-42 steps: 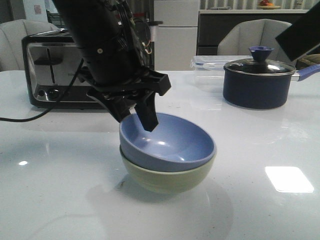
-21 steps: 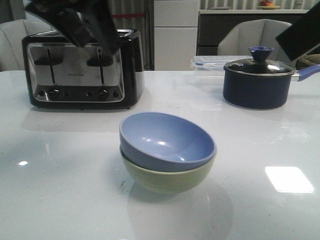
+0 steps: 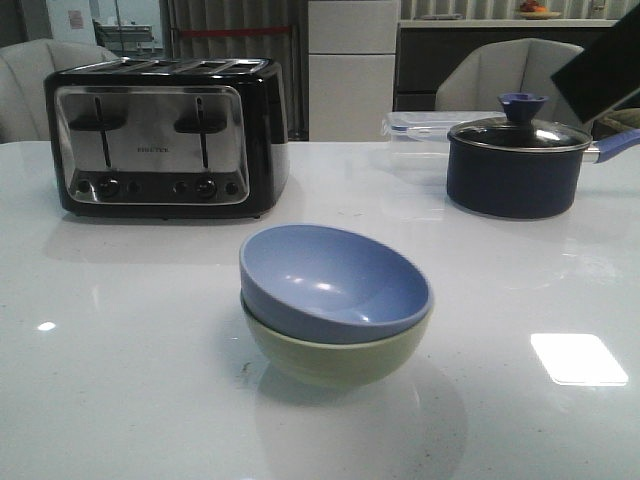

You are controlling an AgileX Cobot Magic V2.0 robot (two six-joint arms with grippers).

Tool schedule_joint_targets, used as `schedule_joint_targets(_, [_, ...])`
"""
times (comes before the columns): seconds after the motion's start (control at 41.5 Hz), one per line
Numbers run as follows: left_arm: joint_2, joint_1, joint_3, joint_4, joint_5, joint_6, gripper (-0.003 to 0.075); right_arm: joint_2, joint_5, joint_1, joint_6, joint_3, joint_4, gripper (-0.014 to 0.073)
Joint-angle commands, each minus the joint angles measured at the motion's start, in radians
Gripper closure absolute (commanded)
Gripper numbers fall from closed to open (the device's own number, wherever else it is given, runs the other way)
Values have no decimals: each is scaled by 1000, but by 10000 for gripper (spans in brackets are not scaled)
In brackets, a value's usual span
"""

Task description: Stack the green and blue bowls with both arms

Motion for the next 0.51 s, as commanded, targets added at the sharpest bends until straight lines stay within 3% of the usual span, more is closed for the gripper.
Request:
schedule_joint_targets(0.0, [-57,-7,13,7,-76,-11,264,-8,-52,-1,-8,-26,-12,95])
schedule_joint_targets(0.12, [-73,-7,33,72,-76,-91,265,-8,-48,-1,-8,-26,-40,118])
schedule_joint_targets(0.289, [-73,-7,33,104,-74,-119,278,-8,-48,-1,-8,-25,-46,332])
schedule_joint_targets(0.482, [-73,-7,33,104,-74,-119,498,-8,-48,-1,-8,-25,-46,546])
